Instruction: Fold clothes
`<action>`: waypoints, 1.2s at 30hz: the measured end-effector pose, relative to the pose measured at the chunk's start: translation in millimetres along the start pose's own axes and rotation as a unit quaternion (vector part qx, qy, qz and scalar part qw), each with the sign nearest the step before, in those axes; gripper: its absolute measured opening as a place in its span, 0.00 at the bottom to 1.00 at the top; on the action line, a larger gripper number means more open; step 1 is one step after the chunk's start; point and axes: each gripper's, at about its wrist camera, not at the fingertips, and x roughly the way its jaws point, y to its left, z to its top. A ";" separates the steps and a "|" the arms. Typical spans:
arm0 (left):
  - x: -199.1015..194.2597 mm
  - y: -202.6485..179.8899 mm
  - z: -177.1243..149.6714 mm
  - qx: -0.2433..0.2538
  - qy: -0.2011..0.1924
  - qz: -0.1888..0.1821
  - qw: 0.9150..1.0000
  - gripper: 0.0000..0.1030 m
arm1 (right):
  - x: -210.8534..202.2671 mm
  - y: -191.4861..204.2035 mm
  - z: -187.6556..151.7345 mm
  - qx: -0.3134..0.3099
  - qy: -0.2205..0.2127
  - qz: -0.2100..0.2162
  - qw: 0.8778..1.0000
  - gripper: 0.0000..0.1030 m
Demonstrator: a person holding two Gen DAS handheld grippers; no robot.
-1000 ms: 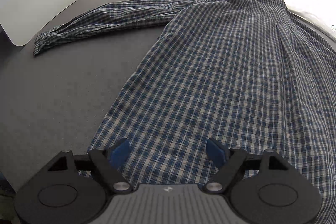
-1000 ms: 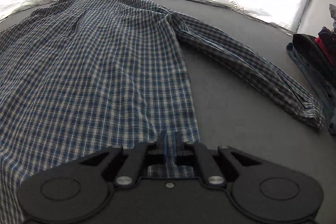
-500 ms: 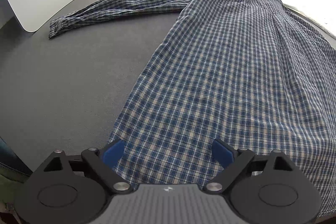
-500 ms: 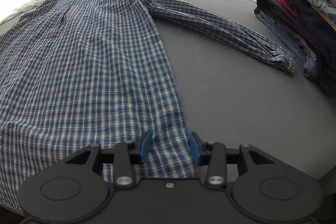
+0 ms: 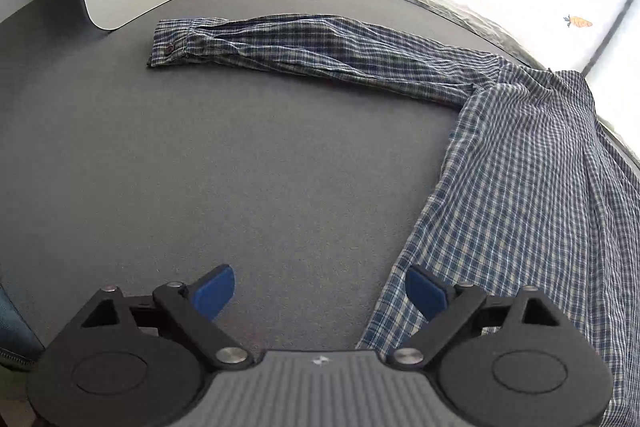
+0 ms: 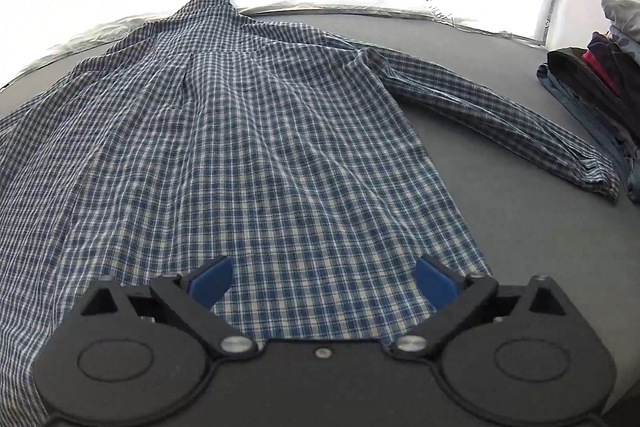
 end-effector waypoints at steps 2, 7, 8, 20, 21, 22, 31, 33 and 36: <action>8.4 17.4 21.4 -0.028 -0.008 0.005 1.000 0.90 | 7.0 13.5 7.6 0.024 0.012 0.015 1.000 0.99; 29.6 51.5 72.3 -0.081 -0.027 0.011 0.996 0.91 | 28.0 33.8 38.6 0.174 0.057 0.090 0.979 0.99; 33.8 57.2 81.8 -0.088 -0.031 0.012 0.996 0.91 | 33.5 36.5 44.2 0.217 0.064 0.109 0.968 0.99; 96.6 122.4 171.7 -0.154 -0.074 0.066 0.983 0.94 | 110.8 66.5 61.8 0.546 0.171 0.234 0.786 1.00; 100.8 123.8 175.3 -0.152 -0.072 0.071 0.983 0.94 | 114.4 67.4 60.2 0.567 0.172 0.242 0.768 1.00; 104.9 125.0 178.8 -0.149 -0.070 0.076 0.983 0.94 | 117.1 68.0 59.0 0.583 0.172 0.250 0.754 1.00; 129.8 125.2 190.2 -0.146 -0.065 0.102 0.982 0.97 | 134.5 69.6 52.4 0.655 0.196 0.259 0.682 1.00; 130.2 124.1 189.2 -0.150 -0.077 0.108 0.980 0.86 | 135.8 67.7 50.7 0.663 0.195 0.261 0.674 1.00; 128.5 118.6 189.7 -0.125 -0.080 0.125 0.981 0.37 | 136.4 65.5 47.1 0.673 0.192 0.265 0.663 1.00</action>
